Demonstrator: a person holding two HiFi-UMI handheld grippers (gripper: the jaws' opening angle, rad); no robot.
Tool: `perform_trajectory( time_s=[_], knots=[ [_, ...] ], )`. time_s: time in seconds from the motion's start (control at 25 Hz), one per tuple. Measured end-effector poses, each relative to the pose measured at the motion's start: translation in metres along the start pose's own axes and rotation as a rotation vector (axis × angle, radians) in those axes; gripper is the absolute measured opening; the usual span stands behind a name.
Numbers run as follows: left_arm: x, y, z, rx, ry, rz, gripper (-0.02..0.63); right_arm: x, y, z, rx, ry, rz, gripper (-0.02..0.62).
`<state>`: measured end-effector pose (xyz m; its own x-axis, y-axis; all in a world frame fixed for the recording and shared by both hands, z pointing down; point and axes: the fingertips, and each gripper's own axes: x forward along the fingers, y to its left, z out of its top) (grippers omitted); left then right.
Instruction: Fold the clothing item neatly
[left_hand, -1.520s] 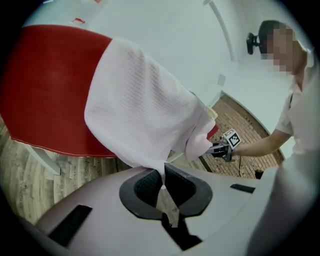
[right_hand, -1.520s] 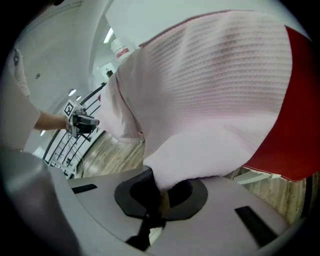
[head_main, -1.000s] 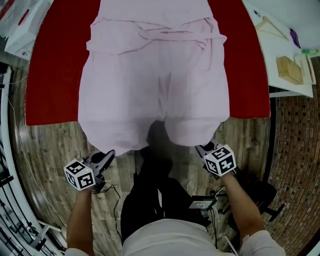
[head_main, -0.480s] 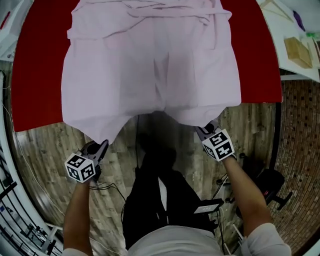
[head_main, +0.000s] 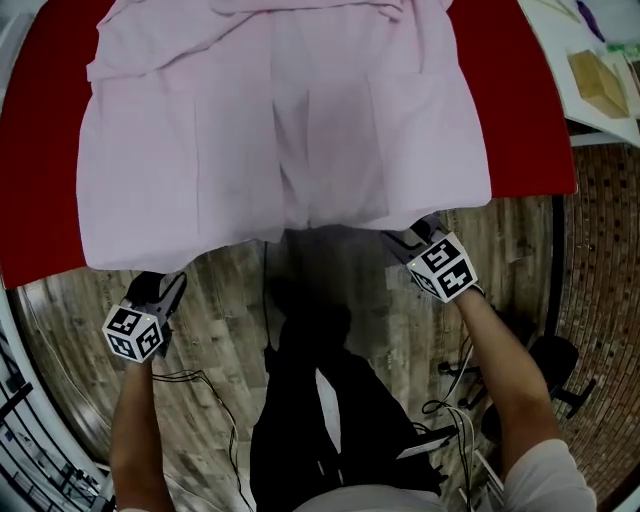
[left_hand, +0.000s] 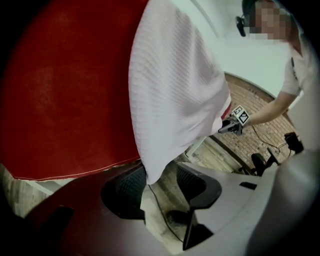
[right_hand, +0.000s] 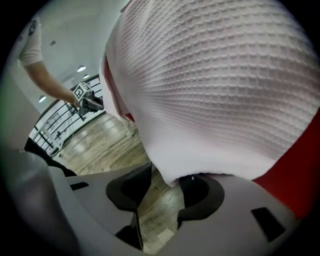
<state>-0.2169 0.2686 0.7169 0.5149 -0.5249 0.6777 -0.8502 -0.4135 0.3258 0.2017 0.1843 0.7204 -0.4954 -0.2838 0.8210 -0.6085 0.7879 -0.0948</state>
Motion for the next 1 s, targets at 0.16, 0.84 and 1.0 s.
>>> perform_trajectory(
  time_s=[0.16, 0.84, 1.0],
  knots=[
    [-0.012, 0.013, -0.010, 0.031, 0.037, 0.030, 0.201, -0.009, -0.013, -0.029, -0.008, 0.059, 0.007, 0.203],
    [-0.017, 0.019, 0.025, 0.215, 0.024, -0.046, 0.316, -0.041, -0.046, 0.002, -0.147, -0.020, 0.066, 0.253],
    [-0.005, 0.006, 0.036, 0.230, 0.017, -0.100, 0.314, -0.031, -0.035, 0.016, -0.152, -0.042, 0.107, 0.253]
  ],
)
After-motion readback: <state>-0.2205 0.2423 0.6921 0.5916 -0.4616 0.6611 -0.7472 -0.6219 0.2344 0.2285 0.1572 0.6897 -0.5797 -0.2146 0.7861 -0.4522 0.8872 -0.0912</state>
